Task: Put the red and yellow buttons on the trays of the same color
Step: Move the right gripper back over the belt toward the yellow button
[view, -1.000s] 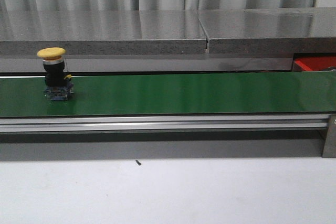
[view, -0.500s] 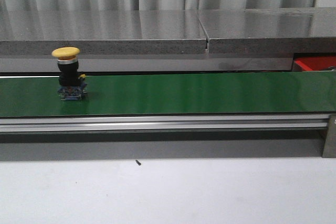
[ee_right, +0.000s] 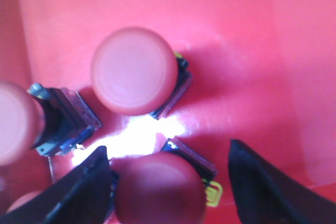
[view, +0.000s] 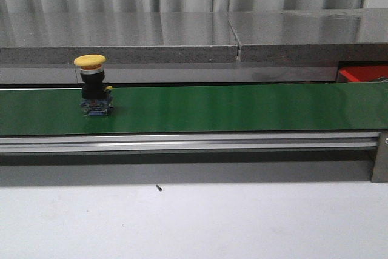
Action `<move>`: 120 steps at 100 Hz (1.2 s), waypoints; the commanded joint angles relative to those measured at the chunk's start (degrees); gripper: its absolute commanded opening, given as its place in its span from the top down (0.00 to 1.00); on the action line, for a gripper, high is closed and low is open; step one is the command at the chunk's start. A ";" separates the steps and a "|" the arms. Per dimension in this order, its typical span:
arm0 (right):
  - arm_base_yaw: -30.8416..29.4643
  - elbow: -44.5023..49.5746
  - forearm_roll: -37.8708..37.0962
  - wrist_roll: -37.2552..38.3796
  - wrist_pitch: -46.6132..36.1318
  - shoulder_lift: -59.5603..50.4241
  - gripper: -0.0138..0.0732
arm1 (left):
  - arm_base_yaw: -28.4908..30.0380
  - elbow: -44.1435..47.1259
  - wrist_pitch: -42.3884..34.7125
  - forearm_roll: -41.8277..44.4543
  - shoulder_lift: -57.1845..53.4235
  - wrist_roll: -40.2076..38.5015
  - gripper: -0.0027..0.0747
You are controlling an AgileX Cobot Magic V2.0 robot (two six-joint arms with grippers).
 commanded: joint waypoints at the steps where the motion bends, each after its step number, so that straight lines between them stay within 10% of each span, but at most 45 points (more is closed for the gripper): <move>1: -0.65 -1.50 0.45 0.05 -2.24 -6.36 0.28 | -0.39 -1.43 -4.11 -1.30 0.18 -0.62 0.99; 50: 3.37 -1.31 -0.25 -4.11 2.79 -22.79 0.28 | -0.39 -1.43 -4.11 -1.30 0.18 -0.62 0.99; 120: 35.31 5.27 0.11 -9.01 8.97 -27.22 0.28 | -0.39 -1.43 -4.11 -1.30 0.18 -0.62 0.99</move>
